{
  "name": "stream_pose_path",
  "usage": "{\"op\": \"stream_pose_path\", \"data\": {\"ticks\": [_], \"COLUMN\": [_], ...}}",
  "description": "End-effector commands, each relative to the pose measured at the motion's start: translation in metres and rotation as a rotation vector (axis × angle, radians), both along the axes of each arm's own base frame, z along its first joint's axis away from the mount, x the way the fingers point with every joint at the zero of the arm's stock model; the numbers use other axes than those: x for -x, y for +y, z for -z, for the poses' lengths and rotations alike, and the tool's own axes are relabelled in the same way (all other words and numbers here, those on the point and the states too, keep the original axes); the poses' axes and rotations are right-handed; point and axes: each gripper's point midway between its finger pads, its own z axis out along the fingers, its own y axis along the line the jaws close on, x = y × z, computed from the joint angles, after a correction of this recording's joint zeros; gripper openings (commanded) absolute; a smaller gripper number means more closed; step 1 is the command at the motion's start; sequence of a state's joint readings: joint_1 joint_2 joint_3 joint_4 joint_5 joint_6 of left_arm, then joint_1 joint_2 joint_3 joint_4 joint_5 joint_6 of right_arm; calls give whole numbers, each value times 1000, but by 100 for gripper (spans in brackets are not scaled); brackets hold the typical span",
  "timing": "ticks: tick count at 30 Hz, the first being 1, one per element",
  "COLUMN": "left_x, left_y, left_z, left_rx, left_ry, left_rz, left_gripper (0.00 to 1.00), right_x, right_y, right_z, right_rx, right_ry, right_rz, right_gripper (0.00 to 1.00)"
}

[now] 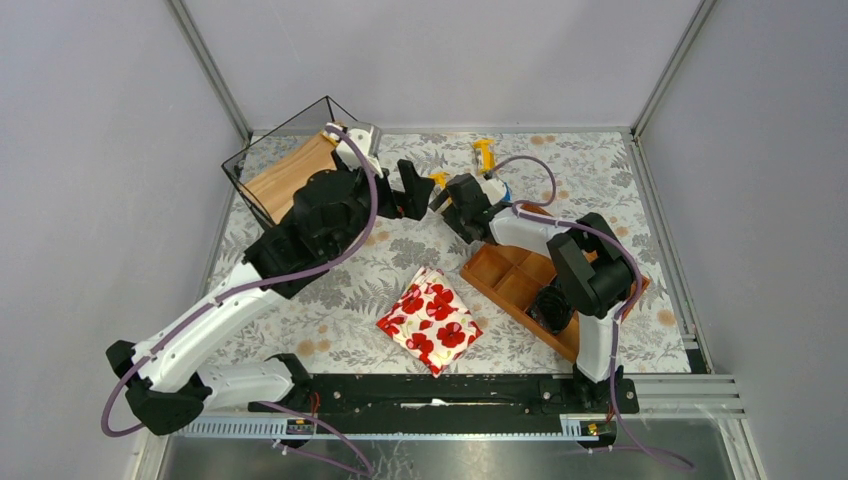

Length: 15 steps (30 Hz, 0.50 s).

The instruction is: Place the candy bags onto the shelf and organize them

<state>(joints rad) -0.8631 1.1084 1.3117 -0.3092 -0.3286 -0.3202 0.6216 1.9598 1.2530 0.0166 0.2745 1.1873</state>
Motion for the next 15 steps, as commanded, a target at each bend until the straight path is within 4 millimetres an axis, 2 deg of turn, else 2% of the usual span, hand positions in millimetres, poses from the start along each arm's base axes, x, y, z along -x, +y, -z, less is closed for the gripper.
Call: {"op": "stream_pose_path", "data": {"ticks": [1,9,15], "left_x": [15,22,26], "left_y": [-1,16,17], "left_z": [-39,-42,-29], "left_rx": [120,124,123], "left_ry": [-58,-118,-118], "left_rz": [57,42,51], "left_gripper": [99,99,99], "right_x": [-20,-41,-49], "right_y": [-20,-28,-33], "right_z": [-2,18,41], "right_rx": [-130,-193,-264], "right_ry": [-55,-76,-80], "right_rz": [234,327,419], "right_gripper": [97,95,86]}}
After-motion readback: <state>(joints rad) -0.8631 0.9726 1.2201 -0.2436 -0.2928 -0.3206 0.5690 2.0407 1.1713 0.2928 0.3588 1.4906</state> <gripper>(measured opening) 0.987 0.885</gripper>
